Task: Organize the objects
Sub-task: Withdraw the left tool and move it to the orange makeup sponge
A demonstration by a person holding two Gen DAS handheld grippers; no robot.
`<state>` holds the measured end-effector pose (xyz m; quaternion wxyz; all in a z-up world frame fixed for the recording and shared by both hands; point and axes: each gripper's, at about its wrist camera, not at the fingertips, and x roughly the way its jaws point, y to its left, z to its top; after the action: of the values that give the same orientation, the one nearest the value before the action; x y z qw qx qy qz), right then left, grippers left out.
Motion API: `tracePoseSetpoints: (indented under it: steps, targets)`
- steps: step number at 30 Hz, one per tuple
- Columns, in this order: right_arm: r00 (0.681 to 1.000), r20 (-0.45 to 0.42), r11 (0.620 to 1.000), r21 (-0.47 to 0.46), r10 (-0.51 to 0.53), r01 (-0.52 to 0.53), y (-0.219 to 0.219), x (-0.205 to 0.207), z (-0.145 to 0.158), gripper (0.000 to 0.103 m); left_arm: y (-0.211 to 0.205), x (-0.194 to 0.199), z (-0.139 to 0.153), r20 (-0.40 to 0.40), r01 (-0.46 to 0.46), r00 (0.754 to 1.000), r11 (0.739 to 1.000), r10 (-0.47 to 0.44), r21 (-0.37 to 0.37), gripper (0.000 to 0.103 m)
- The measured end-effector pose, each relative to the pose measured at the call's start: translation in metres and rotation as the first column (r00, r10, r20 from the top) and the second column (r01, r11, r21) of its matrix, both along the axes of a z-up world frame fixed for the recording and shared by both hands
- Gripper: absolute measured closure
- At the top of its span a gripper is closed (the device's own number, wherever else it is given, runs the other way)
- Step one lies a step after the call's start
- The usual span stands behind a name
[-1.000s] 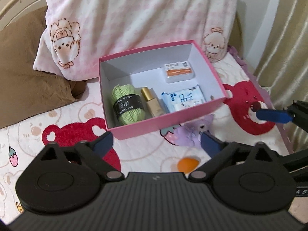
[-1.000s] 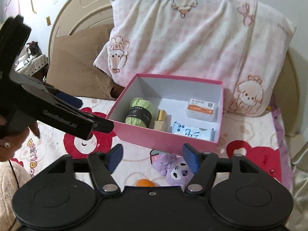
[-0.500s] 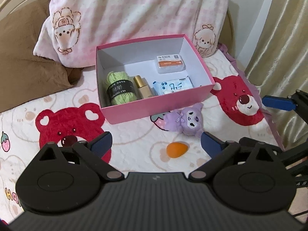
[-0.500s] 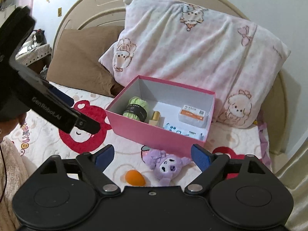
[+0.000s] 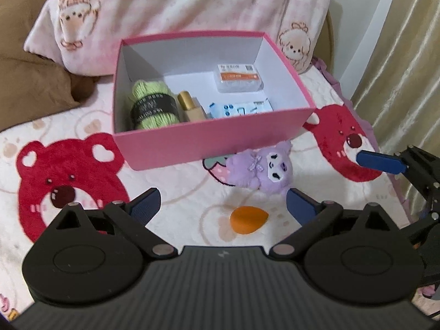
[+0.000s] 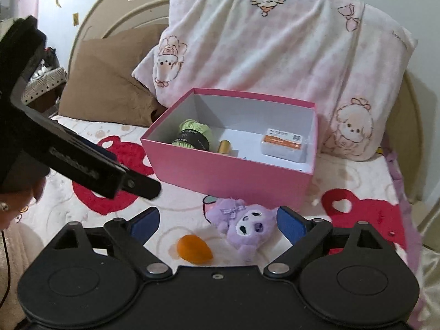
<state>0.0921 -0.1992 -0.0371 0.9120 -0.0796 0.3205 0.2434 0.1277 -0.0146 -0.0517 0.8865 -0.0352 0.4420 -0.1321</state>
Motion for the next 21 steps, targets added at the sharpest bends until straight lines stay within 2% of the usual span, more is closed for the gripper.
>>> tracePoseSetpoints:
  steps: [4,7,12,16,20,21]
  targets:
    - [0.995,-0.095,1.000,-0.024,0.012,-0.014,0.012,0.012,-0.025,0.009,0.002,0.003,-0.028,-0.013,-0.009,1.000,0.999,0.009,-0.045,0.005]
    - [0.985,-0.171,1.000,0.012,-0.018,0.020,0.014,0.017,-0.044,0.009,0.006,0.004,-0.047,-0.041,-0.014,0.999,0.997,0.011,-0.072,0.008]
    - [0.979,-0.204,1.000,-0.007,-0.027,0.027,0.021,0.016,-0.069,0.011,0.014,0.003,-0.072,-0.077,-0.020,0.997,0.990,0.009,-0.141,0.010]
    - [0.972,-0.233,1.000,0.028,-0.004,0.010,0.024,0.016,-0.078,0.014,0.010,0.004,-0.084,-0.064,-0.010,0.998,0.990,0.001,-0.142,0.013]
    - [0.978,-0.208,0.999,0.032,0.029,-0.023,0.031,0.015,-0.087,0.019,0.004,0.005,-0.092,-0.070,-0.002,0.997,0.986,-0.009,-0.165,0.037]
    - [0.979,-0.201,0.999,0.023,0.032,-0.028,0.033,0.015,-0.090,0.021,0.003,0.005,-0.095,-0.073,-0.003,0.997,0.986,-0.010,-0.168,0.039]
